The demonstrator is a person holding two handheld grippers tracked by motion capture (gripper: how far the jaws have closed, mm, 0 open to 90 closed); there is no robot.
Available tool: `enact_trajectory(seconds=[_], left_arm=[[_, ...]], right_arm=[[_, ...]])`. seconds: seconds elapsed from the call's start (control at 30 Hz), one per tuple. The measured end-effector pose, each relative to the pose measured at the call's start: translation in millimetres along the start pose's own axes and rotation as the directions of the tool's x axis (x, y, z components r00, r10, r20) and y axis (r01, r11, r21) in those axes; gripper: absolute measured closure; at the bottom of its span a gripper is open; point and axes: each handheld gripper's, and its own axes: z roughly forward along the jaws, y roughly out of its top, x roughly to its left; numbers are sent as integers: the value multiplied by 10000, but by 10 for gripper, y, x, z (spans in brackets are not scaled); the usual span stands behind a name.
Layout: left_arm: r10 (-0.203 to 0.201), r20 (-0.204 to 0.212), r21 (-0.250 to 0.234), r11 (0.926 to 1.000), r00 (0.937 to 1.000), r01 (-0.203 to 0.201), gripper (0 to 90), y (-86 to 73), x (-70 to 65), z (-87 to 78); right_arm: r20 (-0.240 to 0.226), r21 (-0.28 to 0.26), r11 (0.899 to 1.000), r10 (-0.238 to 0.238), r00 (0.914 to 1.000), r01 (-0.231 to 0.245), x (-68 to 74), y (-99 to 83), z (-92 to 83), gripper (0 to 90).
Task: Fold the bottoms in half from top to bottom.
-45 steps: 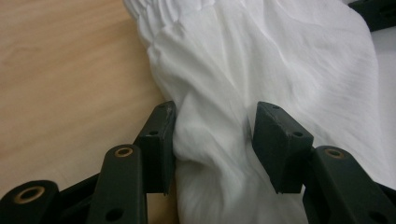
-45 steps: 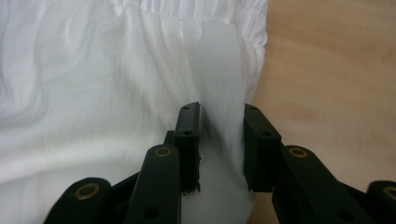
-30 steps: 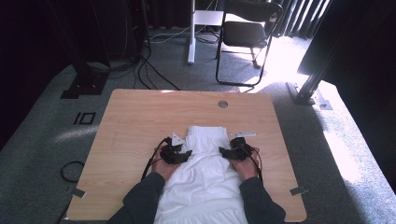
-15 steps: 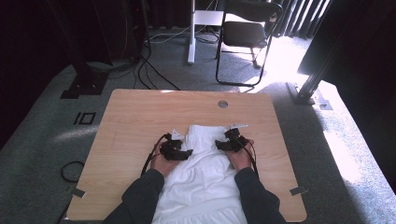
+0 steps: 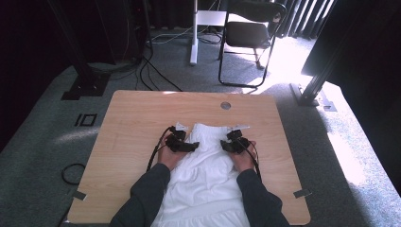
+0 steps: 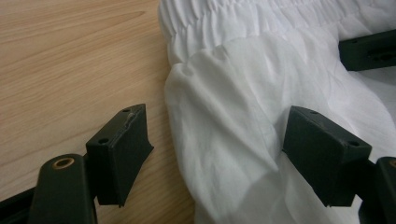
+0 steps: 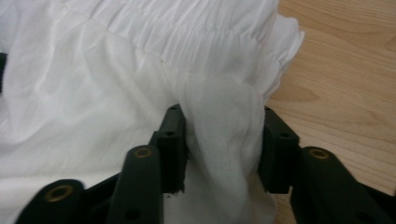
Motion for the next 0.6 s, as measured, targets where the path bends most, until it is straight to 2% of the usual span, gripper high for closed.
enact_trajectory(seconds=[0.17,0.2,0.23,0.33,0.47,0.6], left_arm=[[189,-52,195,9996,9998,-188,233,62,-2,47],[189,-52,195,9996,9998,-188,247,62,-2,47],[343,-254,391,9987,9991,-333,247,88,-30,60],[802,-499,690,9947,9955,-766,294,113,-84,75],[814,-490,641,9949,9955,-782,331,115,-106,81],[828,-278,651,9946,9962,-809,474,121,-116,70]], right_arm=[[-275,74,10000,20,9996,-18,-20,15,-1,715],[-275,74,10000,20,9996,-18,-20,15,-1,715],[-329,74,10000,49,9994,-46,-32,18,1,728],[-542,37,9996,295,9981,-294,-68,14,0,738],[-465,-12,9997,227,9987,-228,-56,6,0,737],[-452,-35,9997,232,9987,-233,-55,5,1,747]])
